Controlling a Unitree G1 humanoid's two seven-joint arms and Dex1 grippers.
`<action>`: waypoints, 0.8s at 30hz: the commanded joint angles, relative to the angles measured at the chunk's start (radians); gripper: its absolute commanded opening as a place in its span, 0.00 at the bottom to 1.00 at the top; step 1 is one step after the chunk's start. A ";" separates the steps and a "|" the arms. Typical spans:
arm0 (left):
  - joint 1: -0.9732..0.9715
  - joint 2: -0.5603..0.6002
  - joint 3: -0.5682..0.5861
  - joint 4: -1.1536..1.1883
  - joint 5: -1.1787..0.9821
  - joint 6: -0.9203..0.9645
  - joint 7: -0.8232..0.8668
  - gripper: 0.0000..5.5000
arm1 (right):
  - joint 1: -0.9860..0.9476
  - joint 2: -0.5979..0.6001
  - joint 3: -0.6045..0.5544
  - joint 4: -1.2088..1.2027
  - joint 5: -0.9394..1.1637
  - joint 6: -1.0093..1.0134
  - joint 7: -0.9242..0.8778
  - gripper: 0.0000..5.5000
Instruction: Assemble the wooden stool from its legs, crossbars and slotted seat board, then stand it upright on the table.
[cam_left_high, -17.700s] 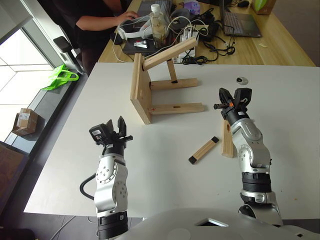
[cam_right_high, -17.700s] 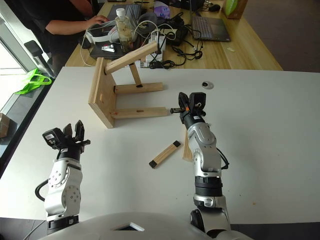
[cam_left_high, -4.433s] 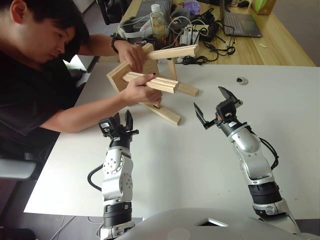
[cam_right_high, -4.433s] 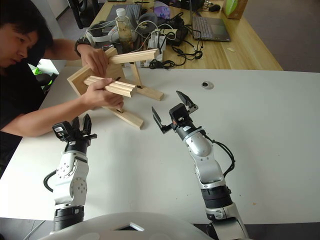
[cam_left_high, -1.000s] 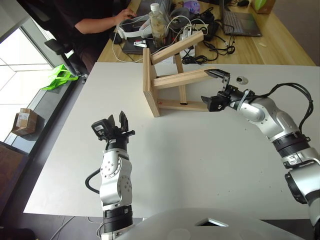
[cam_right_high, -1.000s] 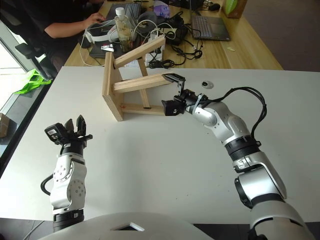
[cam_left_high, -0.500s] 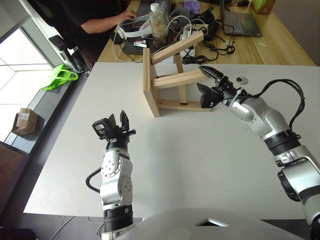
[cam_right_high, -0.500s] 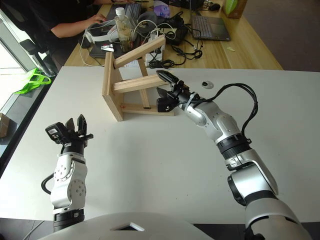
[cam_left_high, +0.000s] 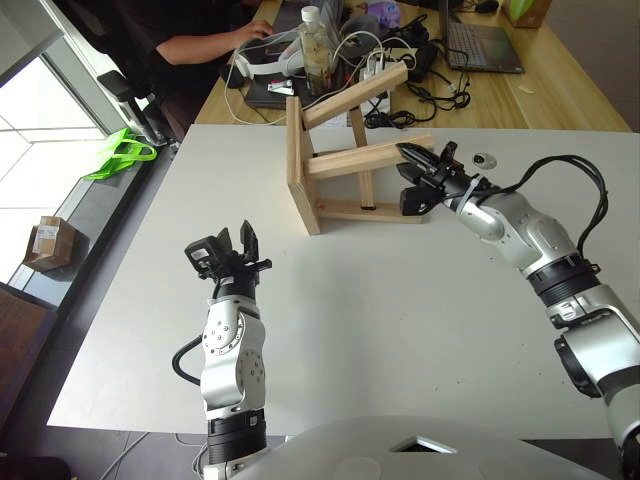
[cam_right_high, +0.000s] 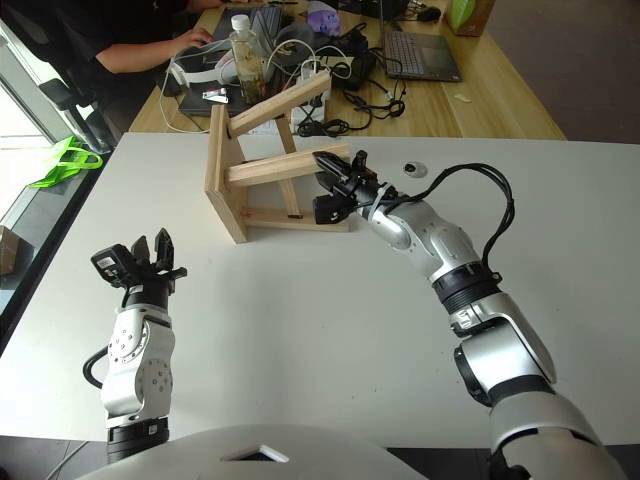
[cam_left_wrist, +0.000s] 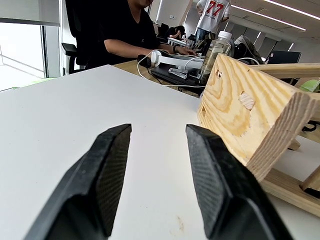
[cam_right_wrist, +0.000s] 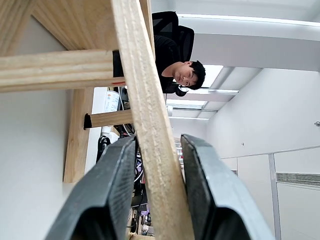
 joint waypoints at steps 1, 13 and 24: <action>-0.002 0.001 -0.002 0.001 0.005 0.003 0.001 0.37 | 0.020 -0.046 -0.028 -0.049 0.023 -0.020 0.010 0.23; 0.030 -0.005 0.012 -0.023 0.006 -0.008 0.012 0.37 | 0.226 -0.303 -0.134 -0.215 0.061 -0.238 -0.011 0.19; 0.037 -0.003 0.020 -0.033 0.006 -0.004 0.011 0.37 | 0.273 -0.407 -0.202 -0.154 0.006 -0.360 -0.136 0.19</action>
